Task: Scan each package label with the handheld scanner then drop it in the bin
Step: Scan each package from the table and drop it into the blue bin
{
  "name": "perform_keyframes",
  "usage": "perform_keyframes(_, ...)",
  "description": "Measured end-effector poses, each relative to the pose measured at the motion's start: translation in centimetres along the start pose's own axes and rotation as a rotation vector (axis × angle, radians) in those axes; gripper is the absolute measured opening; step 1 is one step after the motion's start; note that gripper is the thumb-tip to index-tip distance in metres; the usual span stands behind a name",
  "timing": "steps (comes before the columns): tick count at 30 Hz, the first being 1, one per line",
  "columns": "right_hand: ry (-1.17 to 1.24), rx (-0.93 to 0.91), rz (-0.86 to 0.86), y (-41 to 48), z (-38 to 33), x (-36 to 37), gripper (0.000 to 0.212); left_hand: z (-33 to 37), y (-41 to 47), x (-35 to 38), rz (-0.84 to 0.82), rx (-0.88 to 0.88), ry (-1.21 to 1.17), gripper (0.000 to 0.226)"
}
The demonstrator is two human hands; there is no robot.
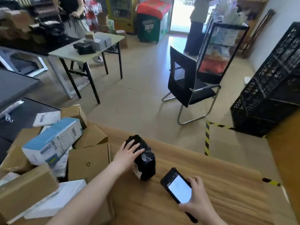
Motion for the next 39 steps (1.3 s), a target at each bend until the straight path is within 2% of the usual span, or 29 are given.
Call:
perform_keyframes(6,0.025,0.097,0.051,1.2,0.8,0.5,0.09,0.8,3.3,-0.7,0.102,0.041,-0.063,0.084)
perform_keyframes(9,0.039,0.126,0.08,1.4,1.3,0.2,0.09,1.2,4.4,-1.7,0.148,0.026,-0.156,0.08)
perform_keyframes(13,0.065,0.143,0.1,0.9,2.2,-0.2,0.087,2.9,4.4,0.0,-0.029,0.034,-0.277,0.07)
perform_keyframes(15,0.057,0.138,0.097,0.5,2.5,-0.5,0.087,3.5,3.4,0.9,-0.044,0.009,-0.346,0.068)
perform_keyframes(19,-0.01,0.138,0.061,-0.2,2.9,-0.8,0.091,3.2,0.1,-0.2,0.248,-0.099,-0.536,0.061)
perform_keyframes(21,-0.059,0.136,0.037,-0.6,3.1,-0.9,0.094,4.5,-1.7,0.3,0.262,-0.07,-0.482,0.071)
perform_keyframes(24,-0.142,0.133,0.005,-1.2,3.0,-1.0,0.097,7.0,-3.7,3.1,0.1,0.002,-0.372,0.096)
perform_keyframes(28,-0.289,0.091,0.001,-1.6,2.0,-2.0,0.102,7.5,-4.3,4.2,0.009,-0.007,-0.349,0.1)
perform_keyframes(31,-0.451,0.009,0.018,-1.9,0.4,-3.1,0.103,6.8,-4.3,2.9,0.055,0.004,-0.339,0.094)
perform_keyframes(34,-0.644,-0.083,0.041,-2.1,-1.3,-3.8,0.096,6.5,-4.1,1.5,0.14,0.073,-0.222,0.092)
perform_keyframes(39,-0.784,-0.069,0.072,-2.7,-1.5,-4.4,0.09,7.1,-3.9,0.2,0.204,0.177,-0.062,0.093)
Point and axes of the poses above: each hand's wrist, its own y-axis towards the middle knuckle, its own x-axis out of the palm, z = x × y, the point moved 10 cm from there along y, towards the middle knuckle, and after that the axes turned 9 degrees about y, right-handed, at the moved point
